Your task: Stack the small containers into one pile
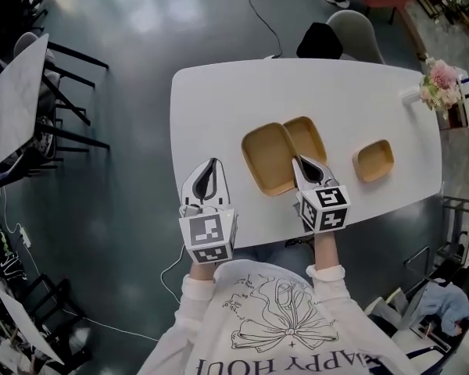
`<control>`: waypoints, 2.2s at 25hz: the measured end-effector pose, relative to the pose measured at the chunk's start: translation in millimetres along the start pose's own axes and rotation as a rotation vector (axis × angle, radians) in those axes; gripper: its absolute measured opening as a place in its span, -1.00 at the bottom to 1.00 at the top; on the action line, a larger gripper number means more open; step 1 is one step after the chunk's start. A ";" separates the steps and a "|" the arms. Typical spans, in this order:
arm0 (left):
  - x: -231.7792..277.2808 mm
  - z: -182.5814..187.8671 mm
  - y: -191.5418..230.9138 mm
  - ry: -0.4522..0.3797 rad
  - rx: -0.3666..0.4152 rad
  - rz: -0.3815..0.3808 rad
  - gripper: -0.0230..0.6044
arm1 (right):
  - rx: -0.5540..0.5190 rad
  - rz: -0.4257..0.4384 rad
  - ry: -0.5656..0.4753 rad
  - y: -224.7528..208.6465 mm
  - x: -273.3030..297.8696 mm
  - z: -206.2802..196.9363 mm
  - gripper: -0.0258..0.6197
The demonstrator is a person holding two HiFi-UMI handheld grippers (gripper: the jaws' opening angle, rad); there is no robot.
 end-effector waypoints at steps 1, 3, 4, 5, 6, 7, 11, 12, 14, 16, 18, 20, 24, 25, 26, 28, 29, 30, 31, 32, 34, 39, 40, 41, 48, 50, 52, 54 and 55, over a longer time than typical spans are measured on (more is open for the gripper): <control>0.2 3.2 -5.1 -0.006 0.005 -0.006 -0.91 | 0.002 -0.007 -0.009 -4.5 -4.5 2.6 -0.84; 1.3 9.4 -17.5 -0.018 0.013 -0.017 -0.91 | 0.002 -0.022 -0.026 -15.8 -13.8 8.0 -0.84; 1.9 12.3 -24.6 -0.023 0.016 -0.022 -0.91 | 0.004 -0.029 -0.032 -22.7 -18.5 10.3 -0.84; 2.5 15.0 -31.8 -0.027 0.018 -0.024 -0.91 | 0.009 -0.034 -0.037 -30.0 -22.7 12.2 -0.84; 3.3 17.5 -38.5 -0.031 0.021 -0.025 -0.91 | 0.015 -0.038 -0.040 -37.3 -26.1 13.7 -0.84; 4.2 19.6 -44.6 -0.034 0.022 -0.024 -0.91 | 0.022 -0.042 -0.042 -44.3 -28.6 14.7 -0.84; 8.5 24.7 -66.7 -0.040 0.010 -0.007 -0.91 | 0.034 -0.055 -0.032 -71.0 -34.1 16.0 -0.84; 10.3 25.5 -72.0 -0.041 0.005 0.000 -0.91 | 0.034 -0.054 -0.028 -77.4 -34.3 16.3 -0.84; 14.4 26.3 -81.5 -0.040 -0.003 0.013 -0.91 | 0.034 -0.046 -0.017 -89.2 -33.5 15.9 -0.84; 17.4 25.7 -89.1 -0.037 -0.013 0.025 -0.91 | 0.034 -0.034 -0.003 -98.4 -31.8 14.0 -0.84; 19.5 24.3 -94.8 -0.033 -0.024 0.038 -0.91 | 0.034 -0.021 0.013 -105.1 -28.7 11.9 -0.84; 23.1 22.7 -100.3 -0.026 -0.032 0.049 -0.91 | 0.036 -0.011 0.031 -111.8 -24.7 9.5 -0.84; 32.7 18.7 -110.6 -0.007 -0.043 0.064 -0.91 | 0.044 0.003 0.065 -125.0 -15.7 2.8 -0.84; 34.5 17.4 -112.1 -0.001 -0.045 0.068 -0.91 | 0.046 0.007 0.073 -127.2 -13.5 0.6 -0.84; 36.0 16.2 -113.3 0.004 -0.046 0.072 -0.91 | 0.048 0.009 0.083 -129.1 -11.5 -1.8 -0.84; 38.7 14.0 -115.0 0.014 -0.049 0.078 -0.91 | 0.053 0.010 0.102 -132.5 -7.3 -6.5 -0.84; 40.2 12.9 -115.8 0.018 -0.050 0.081 -0.91 | 0.057 0.011 0.111 -134.2 -5.2 -8.4 -0.84; 41.7 11.6 -116.5 0.022 -0.051 0.083 -0.91 | 0.062 0.012 0.117 -135.7 -3.0 -10.1 -0.84; 43.2 10.3 -117.1 0.026 -0.052 0.085 -0.91 | 0.066 0.015 0.122 -136.8 -0.8 -11.3 -0.84; 44.4 8.9 -117.5 0.031 -0.054 0.088 -0.91 | 0.069 0.018 0.126 -137.5 1.3 -12.3 -0.84; 46.3 6.3 -118.1 0.040 -0.058 0.093 -0.91 | 0.073 0.026 0.135 -138.0 5.4 -14.3 -0.84; 49.0 -0.2 -117.7 0.055 -0.064 0.104 -0.91 | 0.101 0.033 0.153 -140.2 15.7 -23.7 -0.84; 49.1 -1.5 -116.6 0.058 -0.066 0.106 -0.91 | 0.113 0.037 0.153 -140.0 17.6 -25.4 -0.84; 49.0 -2.6 -115.1 0.060 -0.067 0.108 -0.91 | 0.122 0.040 0.154 -139.2 19.5 -26.8 -0.84; 47.1 -9.9 -105.8 0.076 -0.077 0.120 -0.91 | 0.133 0.027 0.131 -133.0 30.5 -25.6 -0.84; 47.3 -12.2 -104.2 0.082 -0.078 0.122 -0.91 | 0.122 0.016 0.125 -133.7 33.5 -25.7 -0.84; 47.8 -14.1 -103.2 0.087 -0.079 0.123 -0.91 | 0.104 0.001 0.121 -135.1 36.6 -27.4 -0.84; 48.0 -15.2 -101.2 0.090 -0.078 0.121 -0.91 | 0.096 -0.007 0.116 -134.9 39.2 -28.8 -0.83; 48.0 -15.3 -99.8 0.091 -0.077 0.120 -0.91 | 0.096 -0.008 0.112 -134.1 40.0 -28.7 -0.83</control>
Point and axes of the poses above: the fingertips, and each gripper's own axes: x forward along the fingers, y to its left, z out of its top, the point moved 5 cm from there along -x, backward along the fingers, and after that the axes turned 8 degrees about y, right-handed, at the moved point
